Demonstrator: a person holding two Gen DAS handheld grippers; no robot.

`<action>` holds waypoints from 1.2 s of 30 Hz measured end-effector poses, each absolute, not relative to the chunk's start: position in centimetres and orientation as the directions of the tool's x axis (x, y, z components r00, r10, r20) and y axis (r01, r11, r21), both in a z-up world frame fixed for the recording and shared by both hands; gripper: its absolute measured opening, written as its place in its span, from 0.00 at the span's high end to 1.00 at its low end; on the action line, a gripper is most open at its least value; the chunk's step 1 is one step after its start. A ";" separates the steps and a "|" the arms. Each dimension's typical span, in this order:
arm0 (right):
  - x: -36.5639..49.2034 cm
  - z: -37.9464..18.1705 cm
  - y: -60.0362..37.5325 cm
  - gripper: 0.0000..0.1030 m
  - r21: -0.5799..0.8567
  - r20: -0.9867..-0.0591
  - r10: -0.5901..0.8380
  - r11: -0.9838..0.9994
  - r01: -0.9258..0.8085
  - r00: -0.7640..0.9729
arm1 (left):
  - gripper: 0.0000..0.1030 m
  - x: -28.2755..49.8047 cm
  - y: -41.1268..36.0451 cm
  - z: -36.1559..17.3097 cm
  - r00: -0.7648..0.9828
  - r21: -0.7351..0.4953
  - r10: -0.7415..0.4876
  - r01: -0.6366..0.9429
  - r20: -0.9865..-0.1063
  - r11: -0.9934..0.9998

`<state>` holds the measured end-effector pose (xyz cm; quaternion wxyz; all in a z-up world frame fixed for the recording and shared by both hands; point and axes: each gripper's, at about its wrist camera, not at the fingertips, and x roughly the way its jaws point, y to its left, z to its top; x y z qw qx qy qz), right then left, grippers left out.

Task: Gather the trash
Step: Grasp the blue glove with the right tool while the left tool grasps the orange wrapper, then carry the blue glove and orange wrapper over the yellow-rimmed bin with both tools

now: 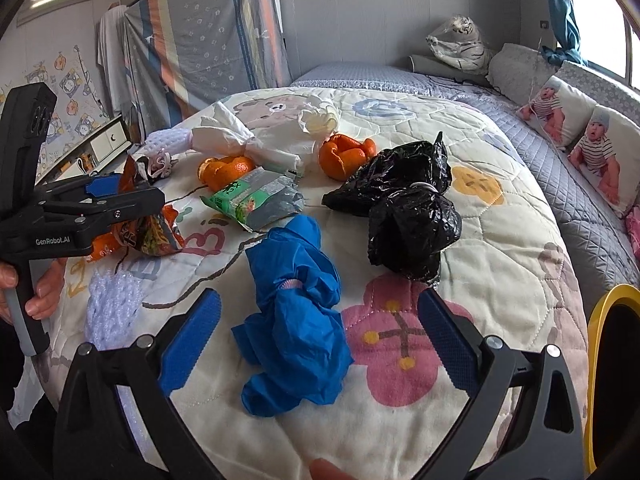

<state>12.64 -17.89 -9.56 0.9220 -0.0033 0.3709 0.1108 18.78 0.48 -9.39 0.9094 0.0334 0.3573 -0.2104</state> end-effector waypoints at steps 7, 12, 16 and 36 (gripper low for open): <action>14.2 -10.7 -17.5 0.31 0.076 -0.733 0.188 0.978 -0.197 0.654 | 0.53 20.4 0.1 -10.8 0.614 -0.100 -0.351 0.405 -0.707 0.909; 14.7 -11.3 -17.3 0.42 0.086 -0.747 0.196 0.976 -0.199 0.635 | 0.69 21.1 0.3 -11.2 0.604 -0.106 -0.346 0.397 -0.718 0.912; 14.8 -11.3 -17.3 0.62 0.092 -0.752 0.200 0.976 -0.200 0.628 | 0.78 20.9 0.6 -11.0 0.618 -0.114 -0.343 0.380 -0.708 0.918; 9.6 -5.5 -20.7 0.75 0.186 -0.612 0.208 0.976 -0.116 0.763 | 0.82 16.7 4.0 -4.9 0.759 -0.174 -0.339 0.292 -0.556 0.940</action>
